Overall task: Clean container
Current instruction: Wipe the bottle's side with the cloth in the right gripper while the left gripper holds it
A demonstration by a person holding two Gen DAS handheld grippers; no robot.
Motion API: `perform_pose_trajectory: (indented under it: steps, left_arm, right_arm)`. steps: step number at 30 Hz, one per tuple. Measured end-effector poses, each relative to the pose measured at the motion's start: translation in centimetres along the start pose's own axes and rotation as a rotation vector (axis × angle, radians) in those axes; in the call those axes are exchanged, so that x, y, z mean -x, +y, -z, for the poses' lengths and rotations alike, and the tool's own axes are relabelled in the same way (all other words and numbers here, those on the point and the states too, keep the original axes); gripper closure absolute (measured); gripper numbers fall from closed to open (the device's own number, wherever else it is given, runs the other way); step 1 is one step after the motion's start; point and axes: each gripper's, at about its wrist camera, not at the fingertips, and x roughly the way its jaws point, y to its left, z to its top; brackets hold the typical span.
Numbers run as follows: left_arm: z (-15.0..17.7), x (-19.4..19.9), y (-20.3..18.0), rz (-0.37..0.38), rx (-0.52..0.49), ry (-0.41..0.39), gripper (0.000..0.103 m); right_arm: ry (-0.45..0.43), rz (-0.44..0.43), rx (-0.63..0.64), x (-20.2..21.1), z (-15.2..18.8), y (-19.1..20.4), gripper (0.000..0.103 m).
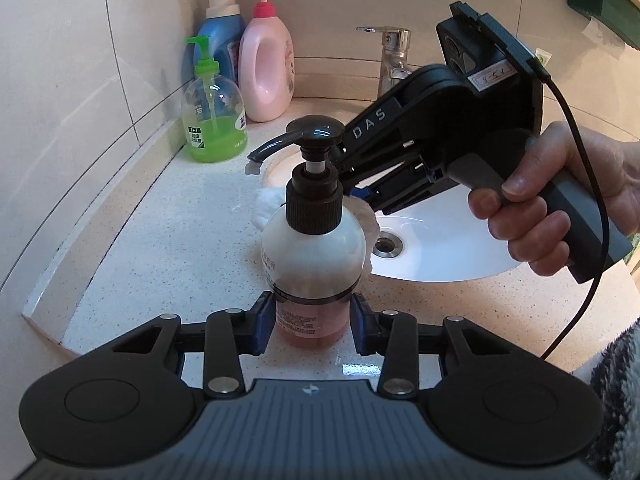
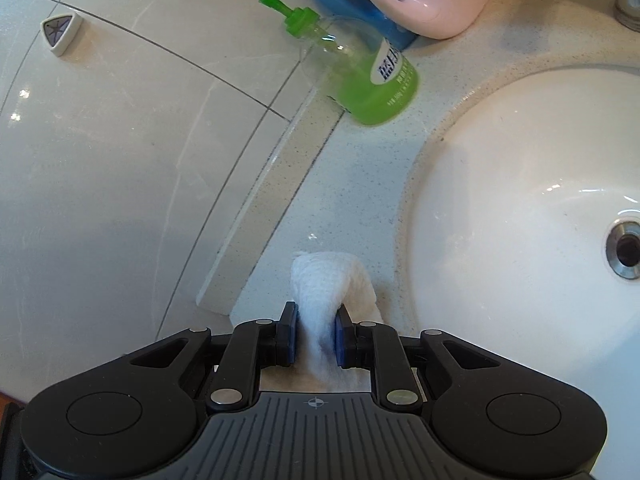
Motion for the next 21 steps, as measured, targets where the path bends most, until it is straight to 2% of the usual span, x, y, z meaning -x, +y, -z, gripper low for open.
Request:
perform_pose_trajectory:
  steps: [6, 11, 17, 21]
  left_arm:
    - [0.2, 0.2, 0.1, 0.014, 0.003, 0.001, 0.058]
    - [0.2, 0.1, 0.2, 0.024, 0.003, 0.006, 0.058]
    - [0.3, 0.5, -0.3, 0.025, 0.012, 0.005, 0.058]
    - [0.4, 0.6, -0.7, 0.013, 0.023, 0.010, 0.058]
  right_arm:
    - [-0.009, 0.032, -0.040, 0.6, 1.6, -1.0, 0.083]
    - [-0.002, 0.069, 0.012, 1.5, 1.6, -0.4, 0.083]
    - [-0.059, -0.026, 0.020, 3.1, -0.2, 0.8, 0.083]
    - [-0.053, -0.080, 0.029, 2.3, -1.8, 1.5, 0.083]
